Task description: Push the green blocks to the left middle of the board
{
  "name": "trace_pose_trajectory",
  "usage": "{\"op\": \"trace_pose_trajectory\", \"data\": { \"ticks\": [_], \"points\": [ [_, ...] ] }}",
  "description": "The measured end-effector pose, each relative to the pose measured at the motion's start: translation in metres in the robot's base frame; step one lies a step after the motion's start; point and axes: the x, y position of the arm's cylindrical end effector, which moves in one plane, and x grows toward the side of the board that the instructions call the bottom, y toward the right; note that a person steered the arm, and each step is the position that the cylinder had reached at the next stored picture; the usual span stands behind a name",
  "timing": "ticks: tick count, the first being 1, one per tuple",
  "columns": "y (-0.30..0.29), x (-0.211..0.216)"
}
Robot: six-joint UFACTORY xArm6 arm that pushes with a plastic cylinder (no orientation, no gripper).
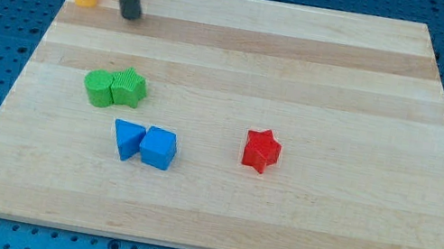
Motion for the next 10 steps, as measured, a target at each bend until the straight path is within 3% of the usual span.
{"op": "trace_pose_trajectory", "data": {
  "ticks": [1,4,6,7,8,9,10],
  "points": [
    [0.052,0.039],
    [0.051,0.142],
    [-0.058,0.149],
    [-0.076,0.152],
    [-0.049,0.197],
    [-0.075,0.203],
    [-0.09,0.164]
  ]
}}
